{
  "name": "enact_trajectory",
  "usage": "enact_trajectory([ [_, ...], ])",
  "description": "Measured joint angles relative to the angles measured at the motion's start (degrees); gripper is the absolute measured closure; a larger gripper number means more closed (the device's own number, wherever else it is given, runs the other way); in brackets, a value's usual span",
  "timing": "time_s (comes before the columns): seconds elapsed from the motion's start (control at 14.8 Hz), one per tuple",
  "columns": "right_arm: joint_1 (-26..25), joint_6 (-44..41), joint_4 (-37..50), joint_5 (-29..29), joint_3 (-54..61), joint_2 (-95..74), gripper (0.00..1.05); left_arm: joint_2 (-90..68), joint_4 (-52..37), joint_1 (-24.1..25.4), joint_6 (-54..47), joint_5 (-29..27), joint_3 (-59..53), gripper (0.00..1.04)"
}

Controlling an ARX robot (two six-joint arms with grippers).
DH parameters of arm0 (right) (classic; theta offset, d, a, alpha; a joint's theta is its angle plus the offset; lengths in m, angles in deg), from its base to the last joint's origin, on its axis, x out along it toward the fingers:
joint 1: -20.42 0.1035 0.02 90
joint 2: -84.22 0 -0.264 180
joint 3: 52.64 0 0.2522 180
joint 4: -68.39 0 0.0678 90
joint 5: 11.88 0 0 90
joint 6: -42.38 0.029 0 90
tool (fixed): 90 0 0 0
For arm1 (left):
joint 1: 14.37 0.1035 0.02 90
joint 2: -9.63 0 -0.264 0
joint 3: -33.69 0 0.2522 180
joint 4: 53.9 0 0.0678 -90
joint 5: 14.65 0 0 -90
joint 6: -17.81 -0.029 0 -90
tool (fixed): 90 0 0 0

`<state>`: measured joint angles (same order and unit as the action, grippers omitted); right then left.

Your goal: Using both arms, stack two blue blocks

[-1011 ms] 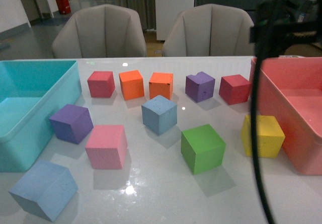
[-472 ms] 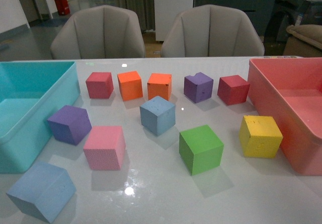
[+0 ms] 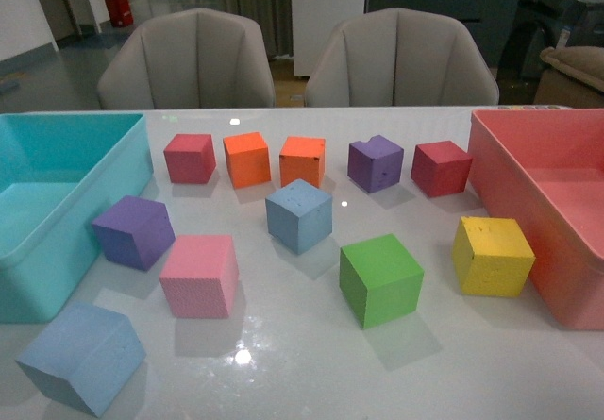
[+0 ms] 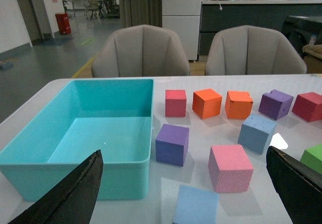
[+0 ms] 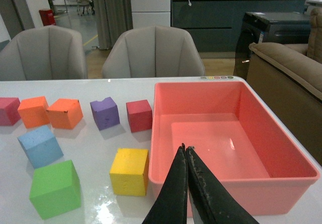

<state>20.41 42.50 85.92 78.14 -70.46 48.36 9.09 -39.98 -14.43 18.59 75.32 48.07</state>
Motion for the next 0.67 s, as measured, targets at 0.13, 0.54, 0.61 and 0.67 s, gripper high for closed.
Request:
enact_trajectory([
  [0.13, 0.0, 0.0, -3.2, 0.0, 1.2, 4.5, 1.03, 0.0, 0.0, 0.0, 0.0, 0.0, 0.0, 0.07],
  [0.54, 0.0, 0.0, -9.9, 0.0, 3.4, 14.5, 1.03, 0.0, 0.0, 0.0, 0.0, 0.0, 0.0, 0.07],
  [0.61, 0.0, 0.0, -11.8, 0.0, 3.4, 16.3, 1.03, 0.0, 0.0, 0.0, 0.0, 0.0, 0.0, 0.07],
  [0.67, 0.0, 0.0, -13.4, 0.0, 3.4, 18.2, 1.03, 0.0, 0.0, 0.0, 0.0, 0.0, 0.0, 0.07],
])
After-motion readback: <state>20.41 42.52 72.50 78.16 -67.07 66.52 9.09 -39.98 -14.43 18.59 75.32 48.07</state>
